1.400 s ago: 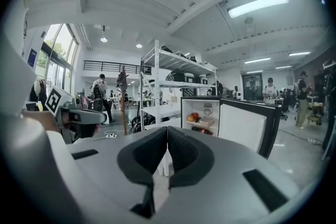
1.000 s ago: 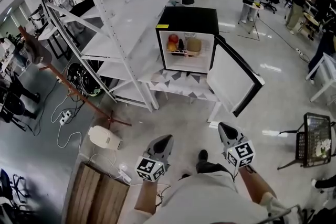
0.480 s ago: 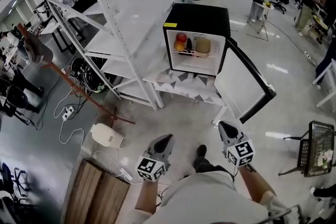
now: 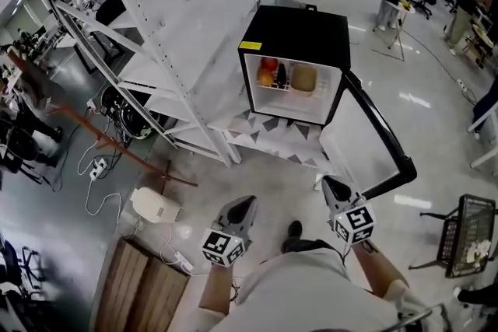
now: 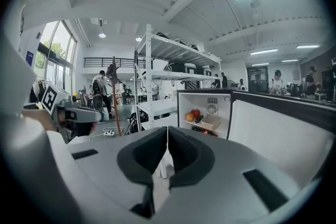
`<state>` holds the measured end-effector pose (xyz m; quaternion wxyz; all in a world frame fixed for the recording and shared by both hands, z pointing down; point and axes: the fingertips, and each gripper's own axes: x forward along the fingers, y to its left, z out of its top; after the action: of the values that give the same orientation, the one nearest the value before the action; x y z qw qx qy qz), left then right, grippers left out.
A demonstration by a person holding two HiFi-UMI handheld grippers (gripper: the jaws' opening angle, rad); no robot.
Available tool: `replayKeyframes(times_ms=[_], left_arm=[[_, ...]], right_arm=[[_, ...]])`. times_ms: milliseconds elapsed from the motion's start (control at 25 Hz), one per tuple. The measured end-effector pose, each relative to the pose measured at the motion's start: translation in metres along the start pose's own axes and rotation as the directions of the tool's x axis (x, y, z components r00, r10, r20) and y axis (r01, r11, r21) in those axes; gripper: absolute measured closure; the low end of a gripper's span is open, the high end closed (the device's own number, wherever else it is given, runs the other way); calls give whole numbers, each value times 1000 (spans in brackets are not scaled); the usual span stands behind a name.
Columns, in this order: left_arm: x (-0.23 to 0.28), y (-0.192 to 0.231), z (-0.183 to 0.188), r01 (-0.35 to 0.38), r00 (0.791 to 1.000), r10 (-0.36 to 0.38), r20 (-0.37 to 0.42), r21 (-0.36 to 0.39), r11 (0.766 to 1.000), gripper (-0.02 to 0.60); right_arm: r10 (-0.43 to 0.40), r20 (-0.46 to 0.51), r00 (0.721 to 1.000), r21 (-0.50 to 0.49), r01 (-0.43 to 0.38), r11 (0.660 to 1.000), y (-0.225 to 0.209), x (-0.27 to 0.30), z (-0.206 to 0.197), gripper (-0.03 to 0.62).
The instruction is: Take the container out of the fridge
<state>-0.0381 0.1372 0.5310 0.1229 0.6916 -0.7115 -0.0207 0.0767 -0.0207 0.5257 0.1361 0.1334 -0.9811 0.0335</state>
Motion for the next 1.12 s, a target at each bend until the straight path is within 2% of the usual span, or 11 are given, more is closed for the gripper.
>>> replayKeyframes(times_ms=[480,840,1040,1120], left_arm=[[119,27,17,16,999,-14,-45,51,999,577],[159,41,21,34,994,-25,-106,86,996,577],[175,73,32,18,996,-12,-83,68,998,577],[181,86,37,27,997,-20,-72,94,995,577]], right_arm=[[-3,-44,999,11,3,1000,-91,63,-1,583],[-9,-80,997,9,10,1000,-114,87,-4,583],[-45,-65,997,20,46,999,-121,101,0,583],[-75,-45,996,18,76,997,-123,106,6,583]])
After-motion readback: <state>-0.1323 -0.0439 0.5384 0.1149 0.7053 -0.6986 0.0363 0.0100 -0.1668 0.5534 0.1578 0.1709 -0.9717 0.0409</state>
